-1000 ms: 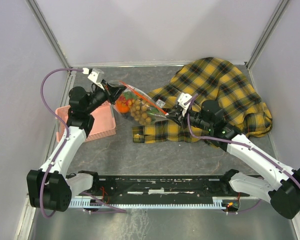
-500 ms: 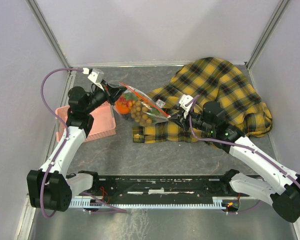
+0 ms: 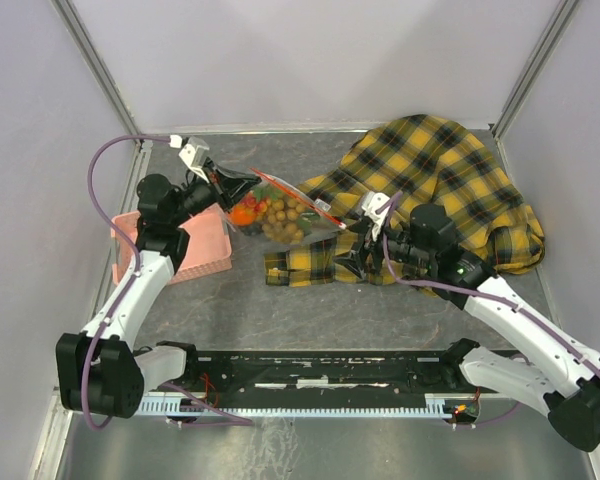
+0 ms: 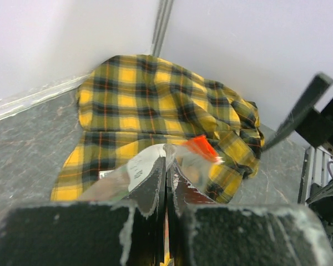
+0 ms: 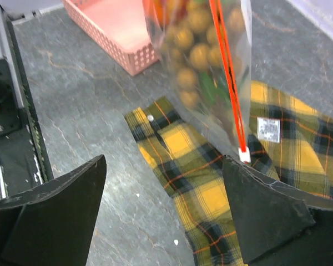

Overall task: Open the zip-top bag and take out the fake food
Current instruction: Unzip the zipper food storage bag at the center of the board, then open the zipper of the food storage bag at the center of the board.

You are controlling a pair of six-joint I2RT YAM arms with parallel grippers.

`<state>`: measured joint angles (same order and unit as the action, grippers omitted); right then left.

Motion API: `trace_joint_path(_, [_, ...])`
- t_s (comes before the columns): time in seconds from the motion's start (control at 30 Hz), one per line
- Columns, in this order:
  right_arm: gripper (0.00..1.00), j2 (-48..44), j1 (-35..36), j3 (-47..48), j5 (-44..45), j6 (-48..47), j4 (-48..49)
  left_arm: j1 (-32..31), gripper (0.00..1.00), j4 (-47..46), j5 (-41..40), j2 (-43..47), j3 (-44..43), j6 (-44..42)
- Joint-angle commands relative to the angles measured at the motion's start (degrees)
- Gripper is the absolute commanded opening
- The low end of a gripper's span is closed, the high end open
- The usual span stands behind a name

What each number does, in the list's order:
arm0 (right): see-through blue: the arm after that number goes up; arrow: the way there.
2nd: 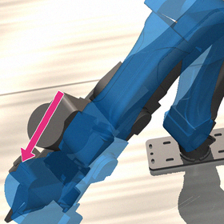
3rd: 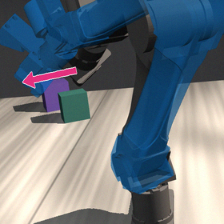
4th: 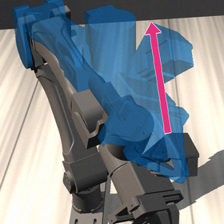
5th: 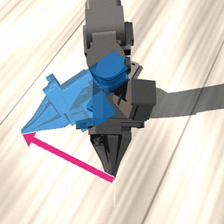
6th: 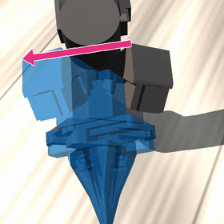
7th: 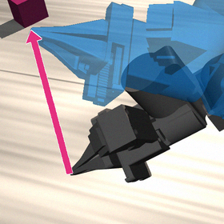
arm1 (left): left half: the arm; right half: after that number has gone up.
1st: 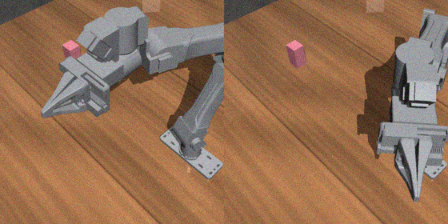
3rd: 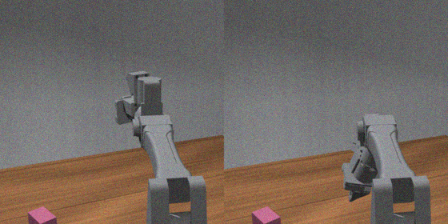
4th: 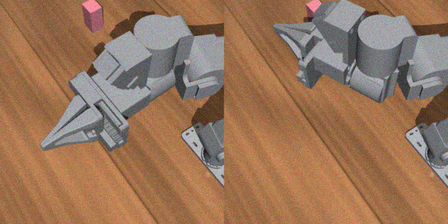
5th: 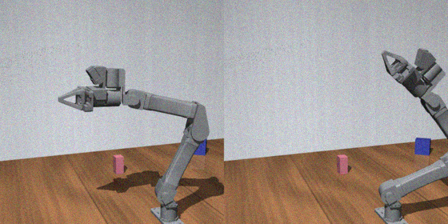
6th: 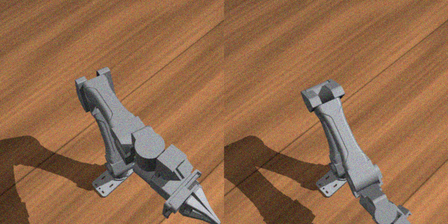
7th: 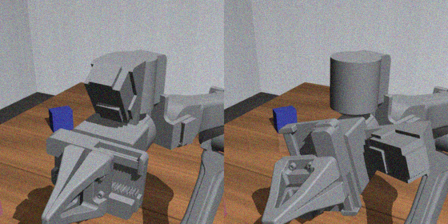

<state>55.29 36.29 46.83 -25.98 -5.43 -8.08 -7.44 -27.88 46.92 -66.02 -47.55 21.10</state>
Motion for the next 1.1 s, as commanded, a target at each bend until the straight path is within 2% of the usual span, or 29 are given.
trace_joint_path(0.0, [0.95, -1.86, 0.19, 6.54, -1.33, 4.95, 3.92, -3.11, 0.03, -9.89, 5.15, 1.06, 2.05, 0.02])
trace_joint_path(0.1, [0.95, 1.01, 0.19, 8.75, -1.39, 7.48, 5.66, -5.36, 0.03, -9.89, 7.27, 0.85, 3.65, -1.77])
trace_joint_path(0.27, [0.94, 5.30, 0.18, 8.14, 3.35, 10.37, 10.21, -6.75, 0.03, -6.45, 9.45, 2.06, 5.99, -4.94])
trace_joint_path(0.4, [0.84, 8.88, 0.18, 7.98, 4.11, 9.43, 10.95, -6.76, 0.03, -3.64, 9.41, 3.02, 7.05, -6.73])
trace_joint_path(0.47, [0.77, 10.61, 0.23, 8.60, 2.69, 8.95, 9.57, -6.71, 0.03, -3.41, 9.52, 3.01, 7.26, -6.12])
trace_joint_path(0.6, [0.70, 11.86, 0.20, 7.95, -1.05, 9.35, 10.48, -6.71, 0.03, -3.32, 10.37, 3.12, 7.92, -5.47])
trace_joint_path(0.93, [0.46, 14.53, 0.18, 9.32, 2.94, 8.35, 7.24, -6.71, 0.03, -1.49, 11.26, 4.14, 9.23, -6.50])
trace_joint_path(1.07, [0.31, 14.90, 0.19, 9.89, 1.90, 7.51, 5.86, -6.70, 0.03, -1.21, 10.97, 4.01, 9.08, -6.45])
